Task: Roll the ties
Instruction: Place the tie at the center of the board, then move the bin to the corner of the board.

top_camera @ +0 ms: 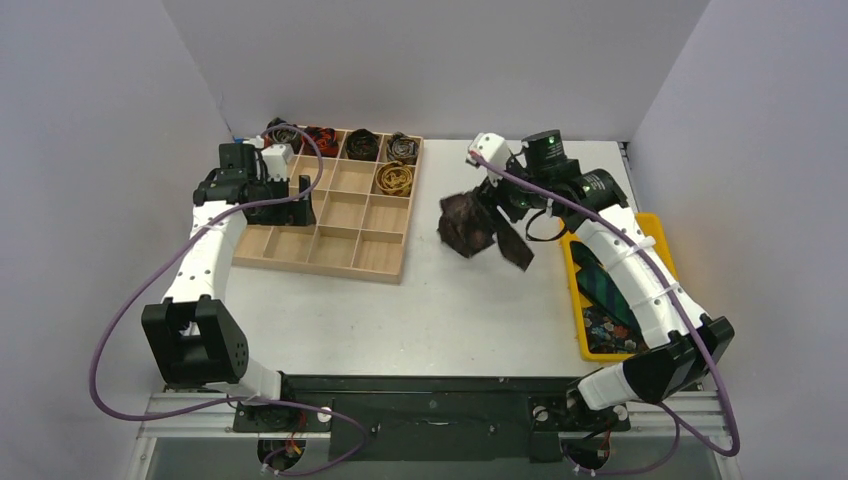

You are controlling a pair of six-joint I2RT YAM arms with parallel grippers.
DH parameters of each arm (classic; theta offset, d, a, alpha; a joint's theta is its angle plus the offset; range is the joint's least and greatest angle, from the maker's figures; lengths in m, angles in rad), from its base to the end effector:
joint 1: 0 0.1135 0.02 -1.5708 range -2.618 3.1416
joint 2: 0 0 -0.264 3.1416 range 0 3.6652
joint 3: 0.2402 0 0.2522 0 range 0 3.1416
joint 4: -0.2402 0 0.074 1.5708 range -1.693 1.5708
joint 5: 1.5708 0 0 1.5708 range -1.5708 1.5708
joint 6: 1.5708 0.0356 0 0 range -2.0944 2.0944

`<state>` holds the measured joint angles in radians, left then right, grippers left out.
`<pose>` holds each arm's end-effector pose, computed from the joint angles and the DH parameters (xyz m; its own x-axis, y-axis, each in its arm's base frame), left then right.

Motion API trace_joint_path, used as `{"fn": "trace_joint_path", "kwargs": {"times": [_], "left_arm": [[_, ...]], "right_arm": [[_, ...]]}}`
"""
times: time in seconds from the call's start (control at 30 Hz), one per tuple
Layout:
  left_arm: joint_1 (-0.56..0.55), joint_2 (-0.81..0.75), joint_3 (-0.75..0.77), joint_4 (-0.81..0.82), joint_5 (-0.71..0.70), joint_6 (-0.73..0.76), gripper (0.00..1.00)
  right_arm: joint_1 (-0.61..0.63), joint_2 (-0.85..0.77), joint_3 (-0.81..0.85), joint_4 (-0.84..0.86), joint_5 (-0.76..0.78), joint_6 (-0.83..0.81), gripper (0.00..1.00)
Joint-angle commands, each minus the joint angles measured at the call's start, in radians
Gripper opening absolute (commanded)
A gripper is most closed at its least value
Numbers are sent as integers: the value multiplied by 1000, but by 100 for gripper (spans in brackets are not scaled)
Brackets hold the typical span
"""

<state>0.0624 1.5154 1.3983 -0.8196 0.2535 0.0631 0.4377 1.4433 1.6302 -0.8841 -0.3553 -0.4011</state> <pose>0.3199 0.0110 0.3207 -0.7969 0.0114 -0.6040 0.1385 0.9766 -0.1643 0.2649 0.1377 0.4109 -0.2859 -0.5379 -0.7930 -0.8153 0.5715 -0.0937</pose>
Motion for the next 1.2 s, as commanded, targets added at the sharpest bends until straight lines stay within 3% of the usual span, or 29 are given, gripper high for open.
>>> {"fn": "trace_joint_path", "kwargs": {"times": [0.0, 0.2, 0.4, 0.53, 0.6, 0.73, 0.93, 1.17], "left_arm": [[23, -61, -34, 84, 32, 5, 97], [28, -77, -88, 127, 70, 11, 97], [29, -57, -116, 163, 108, -2, 96], [30, -23, -103, 174, 148, 2, 97], [30, -2, -86, 168, 172, 0, 97], [30, 22, -80, 168, 254, 30, 97], [31, 25, -63, 168, 292, 39, 97], [30, 28, -27, 149, 257, 47, 97]], "right_arm": [[-16, -39, -59, -132, 54, -133, 66], [-220, -74, -65, -354, 125, -195, 68], [-528, -169, -254, -594, 302, -267, 61], [-821, -241, -447, -600, 472, -301, 57], [-976, -242, -525, -593, 496, -339, 53], [-1173, -242, -633, -523, 529, -406, 51], [-1254, -259, -806, -313, 523, -437, 50], [-1130, -195, -882, -59, 430, -326, 50]]}}
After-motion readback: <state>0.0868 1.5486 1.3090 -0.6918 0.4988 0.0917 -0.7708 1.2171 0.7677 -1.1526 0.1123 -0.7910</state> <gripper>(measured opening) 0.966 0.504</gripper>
